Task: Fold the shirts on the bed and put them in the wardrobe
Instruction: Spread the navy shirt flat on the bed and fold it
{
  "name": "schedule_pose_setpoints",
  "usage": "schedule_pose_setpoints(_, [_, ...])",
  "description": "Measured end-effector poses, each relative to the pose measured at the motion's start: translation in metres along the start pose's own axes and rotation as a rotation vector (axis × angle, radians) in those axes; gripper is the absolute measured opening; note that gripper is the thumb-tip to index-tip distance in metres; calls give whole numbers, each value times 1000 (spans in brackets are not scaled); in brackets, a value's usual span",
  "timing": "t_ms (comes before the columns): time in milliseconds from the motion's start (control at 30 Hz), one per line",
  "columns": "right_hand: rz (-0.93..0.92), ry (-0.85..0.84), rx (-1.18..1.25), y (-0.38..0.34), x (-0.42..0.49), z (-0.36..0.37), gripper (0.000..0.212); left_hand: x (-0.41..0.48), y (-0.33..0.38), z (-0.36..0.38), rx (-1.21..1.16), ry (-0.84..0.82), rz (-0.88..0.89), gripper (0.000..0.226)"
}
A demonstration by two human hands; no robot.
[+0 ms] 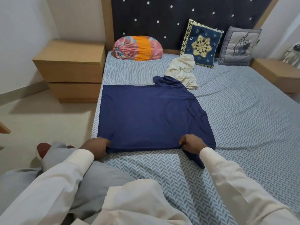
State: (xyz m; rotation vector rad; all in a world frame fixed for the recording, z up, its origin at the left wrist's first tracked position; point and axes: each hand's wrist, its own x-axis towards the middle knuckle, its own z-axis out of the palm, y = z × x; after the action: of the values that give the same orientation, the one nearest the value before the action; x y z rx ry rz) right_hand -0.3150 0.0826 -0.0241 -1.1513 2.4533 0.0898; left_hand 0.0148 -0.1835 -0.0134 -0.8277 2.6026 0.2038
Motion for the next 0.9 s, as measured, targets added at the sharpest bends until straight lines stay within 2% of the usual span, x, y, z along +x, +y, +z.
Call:
schedule_pose_setpoints(100, [-9,-7,59,1,4,-2,26,3,-1,2,29,-108,-5,28])
schedule_pose_setpoints(233, [9,10,189,-1,12,-13,17,8,-10,0,-101,-95,-51,7])
schedule_pose_setpoints(300, [53,88,283,2,19,-17,16,11,-20,-1,-284,-41,-88,9])
schedule_pose_setpoints(467, [128,239,356,-6,52,-38,19,43,-43,-8,-985,229,-220,21])
schedule_pose_setpoints(567, [169,254,342,-15,78,-49,22,71,-52,-4,-1213,328,-323,14])
schedule_pose_setpoints(633, [181,249,313,-22,98,-55,21,89,-56,-2,-1212,398,-396,8])
schedule_pose_setpoints(733, [181,223,262,-31,119,-60,18,100,-51,-9,-1121,493,-513,15])
schedule_pose_setpoints(900, [167,181,205,-37,148,-63,16,117,-45,-7,-1065,548,-607,15])
